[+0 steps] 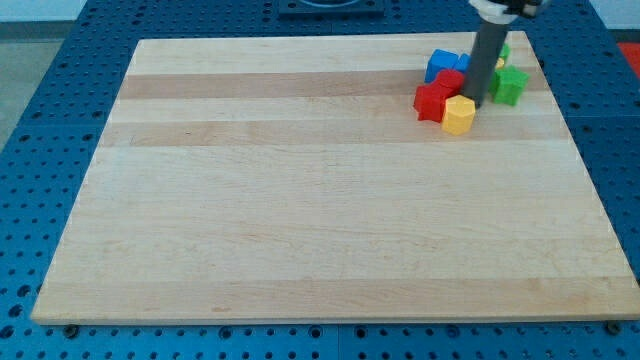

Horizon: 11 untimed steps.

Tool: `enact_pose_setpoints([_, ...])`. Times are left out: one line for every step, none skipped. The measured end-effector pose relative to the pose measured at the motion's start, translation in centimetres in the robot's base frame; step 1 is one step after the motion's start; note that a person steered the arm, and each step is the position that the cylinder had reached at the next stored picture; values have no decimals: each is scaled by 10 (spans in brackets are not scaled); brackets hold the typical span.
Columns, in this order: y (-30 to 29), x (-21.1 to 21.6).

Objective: Move the green star to the right of the yellow heart

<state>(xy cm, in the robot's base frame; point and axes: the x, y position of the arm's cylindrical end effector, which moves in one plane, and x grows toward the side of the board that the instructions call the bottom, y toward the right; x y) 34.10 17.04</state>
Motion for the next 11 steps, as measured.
enact_pose_setpoints([-17, -11])
enact_pose_setpoints([1, -14])
enact_pose_setpoints([57, -10])
enact_pose_setpoints([80, -5])
enact_pose_setpoints([126, 9])
enact_pose_setpoints([126, 9])
enact_pose_setpoints([143, -34])
enact_pose_setpoints([143, -35])
enact_pose_setpoints([141, -35])
enact_pose_setpoints([101, -35])
enact_pose_setpoints([60, -35])
